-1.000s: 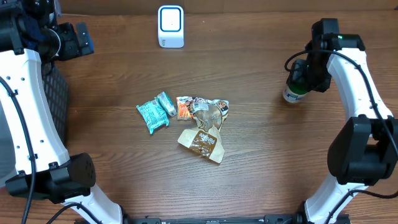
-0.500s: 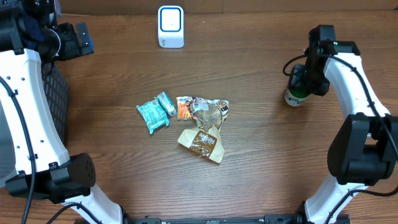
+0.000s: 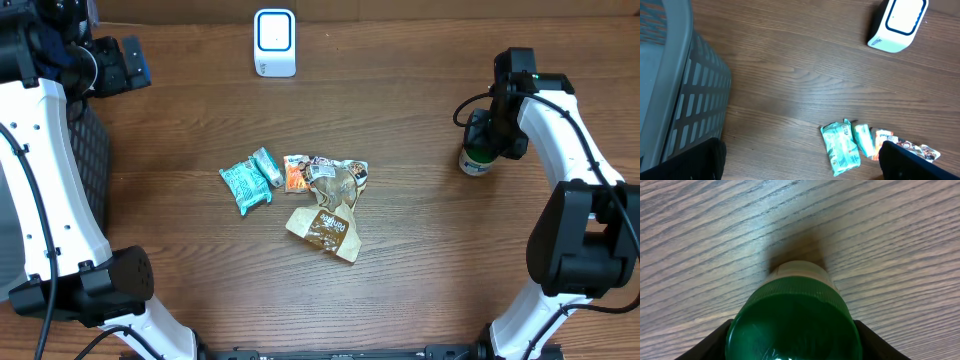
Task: Scan the item barcode
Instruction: 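Carry the jar to the right and set it down, release, then move the right gripper to the mushroom bag and grasp it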
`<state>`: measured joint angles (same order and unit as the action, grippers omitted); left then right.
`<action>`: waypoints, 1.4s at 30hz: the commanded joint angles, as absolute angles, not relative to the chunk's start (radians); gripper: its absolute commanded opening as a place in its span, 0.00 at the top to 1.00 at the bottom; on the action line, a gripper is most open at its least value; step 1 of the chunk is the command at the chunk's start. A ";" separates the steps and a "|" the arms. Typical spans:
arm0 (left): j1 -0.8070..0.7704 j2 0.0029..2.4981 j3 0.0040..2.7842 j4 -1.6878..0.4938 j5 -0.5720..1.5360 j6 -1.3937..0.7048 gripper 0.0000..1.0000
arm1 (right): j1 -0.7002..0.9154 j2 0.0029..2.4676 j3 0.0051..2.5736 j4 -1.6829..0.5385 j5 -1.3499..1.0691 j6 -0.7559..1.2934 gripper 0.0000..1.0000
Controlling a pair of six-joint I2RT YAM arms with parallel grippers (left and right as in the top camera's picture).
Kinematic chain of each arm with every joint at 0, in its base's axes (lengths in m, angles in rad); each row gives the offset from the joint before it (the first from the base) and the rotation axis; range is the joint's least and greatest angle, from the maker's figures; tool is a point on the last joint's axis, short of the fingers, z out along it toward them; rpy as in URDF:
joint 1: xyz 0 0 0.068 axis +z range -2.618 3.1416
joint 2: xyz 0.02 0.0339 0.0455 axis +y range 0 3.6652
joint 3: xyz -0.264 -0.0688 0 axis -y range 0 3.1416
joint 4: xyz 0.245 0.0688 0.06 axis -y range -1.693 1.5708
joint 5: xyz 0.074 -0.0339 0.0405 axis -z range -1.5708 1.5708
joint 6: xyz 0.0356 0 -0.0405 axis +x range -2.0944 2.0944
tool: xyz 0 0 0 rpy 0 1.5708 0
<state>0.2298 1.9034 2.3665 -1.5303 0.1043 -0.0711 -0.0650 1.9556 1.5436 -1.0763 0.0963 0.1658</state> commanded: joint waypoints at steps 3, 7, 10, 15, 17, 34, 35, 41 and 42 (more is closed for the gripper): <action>0.229 1.890 2.375 -1.530 0.116 -0.056 0.00 | -0.075 1.942 1.555 -1.081 0.100 0.186 0.29; 0.229 1.890 2.375 -1.529 0.116 -0.056 0.01 | -0.074 1.942 1.623 -1.128 0.096 0.186 0.15; 0.229 1.890 2.375 -1.529 0.116 -0.056 0.00 | -0.074 1.941 1.712 -1.188 0.064 0.186 0.12; 0.229 1.890 2.375 -1.530 0.116 -0.056 0.01 | -0.060 1.941 1.886 -1.311 -0.096 0.186 0.12; 0.229 1.890 2.375 -1.530 0.116 -0.056 0.00 | -0.042 1.941 1.933 -1.339 -0.276 0.186 0.12; 0.229 1.890 2.375 -1.529 0.116 -0.056 0.01 | 0.274 1.942 1.655 -1.222 -0.432 0.225 0.34; 0.229 1.890 2.375 -1.529 0.116 -0.056 0.00 | 0.293 1.942 1.644 -1.211 -0.432 0.241 0.41; 0.229 1.890 2.375 -1.529 0.116 -0.056 0.01 | 0.395 1.942 1.567 -1.110 -0.413 0.364 0.75; 0.229 1.890 2.375 -1.530 0.116 -0.056 0.01 | 0.408 1.942 1.553 -1.095 -0.400 0.390 0.79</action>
<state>0.2298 1.9034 2.3665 -1.5303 0.1043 -0.0711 0.3687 1.9545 1.5913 -1.1213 -0.4171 0.2935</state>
